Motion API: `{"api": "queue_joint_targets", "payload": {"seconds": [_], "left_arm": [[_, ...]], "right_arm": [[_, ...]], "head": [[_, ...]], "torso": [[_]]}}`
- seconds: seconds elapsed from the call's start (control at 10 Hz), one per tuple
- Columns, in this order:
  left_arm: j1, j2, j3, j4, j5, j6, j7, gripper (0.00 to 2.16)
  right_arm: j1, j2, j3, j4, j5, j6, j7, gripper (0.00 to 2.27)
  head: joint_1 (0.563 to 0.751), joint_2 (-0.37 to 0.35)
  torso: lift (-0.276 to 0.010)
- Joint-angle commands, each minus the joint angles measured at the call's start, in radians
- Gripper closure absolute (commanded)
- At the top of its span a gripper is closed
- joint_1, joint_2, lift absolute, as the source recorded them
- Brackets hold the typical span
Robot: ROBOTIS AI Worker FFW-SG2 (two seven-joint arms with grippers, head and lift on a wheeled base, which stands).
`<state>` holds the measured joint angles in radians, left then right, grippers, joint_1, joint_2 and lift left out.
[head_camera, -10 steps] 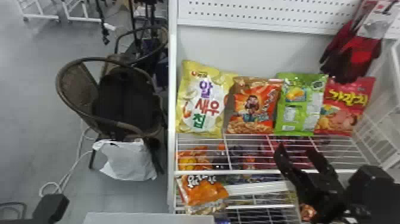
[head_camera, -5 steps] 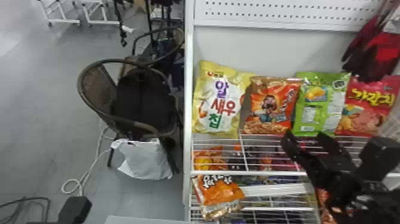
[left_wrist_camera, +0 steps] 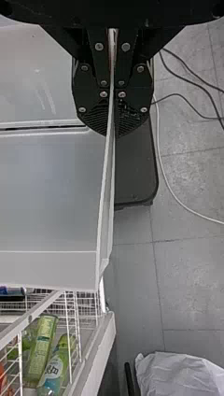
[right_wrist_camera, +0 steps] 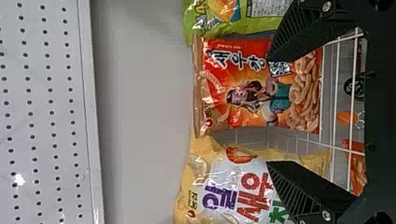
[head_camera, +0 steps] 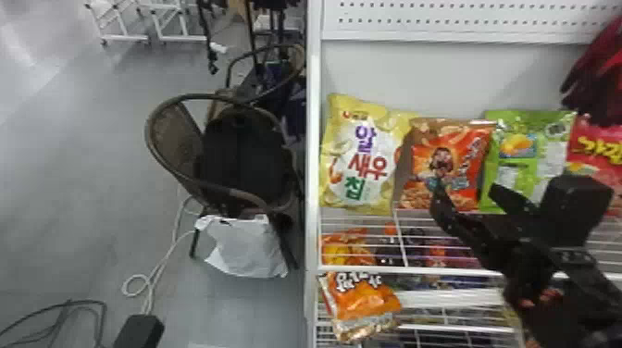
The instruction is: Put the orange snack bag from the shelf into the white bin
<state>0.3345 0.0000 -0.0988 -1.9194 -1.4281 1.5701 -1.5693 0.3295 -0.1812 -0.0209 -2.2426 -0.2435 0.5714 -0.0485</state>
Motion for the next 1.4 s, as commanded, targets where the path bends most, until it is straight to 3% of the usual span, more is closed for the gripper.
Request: {"api": "queue_joint_targets", "payload": {"seconds": [0.0, 0.7, 1.3], "left_arm": [[0.0, -0.003, 0.002, -0.001, 0.0, 0.001, -0.011, 2.14], [-0.008, -0.003, 0.042, -0.015, 0.038, 0.001, -0.011, 2.14], [-0.028, -0.003, 0.025, -0.013, 0.046, 0.001, -0.011, 2.14]], "right_arm": [[-0.066, -0.009, 0.035, 0.038, 0.013, 0.029, -0.007, 0.1], [-0.349, -0.009, 0.141, 0.345, 0.059, 0.032, -0.082, 0.1], [-0.426, -0.017, 0.111, 0.474, 0.081, 0.032, -0.128, 0.1]], "head": [[0.695, 0.016], [0.695, 0.057], [0.695, -0.015]], "torso": [[0.001], [0.001], [0.001]]}}
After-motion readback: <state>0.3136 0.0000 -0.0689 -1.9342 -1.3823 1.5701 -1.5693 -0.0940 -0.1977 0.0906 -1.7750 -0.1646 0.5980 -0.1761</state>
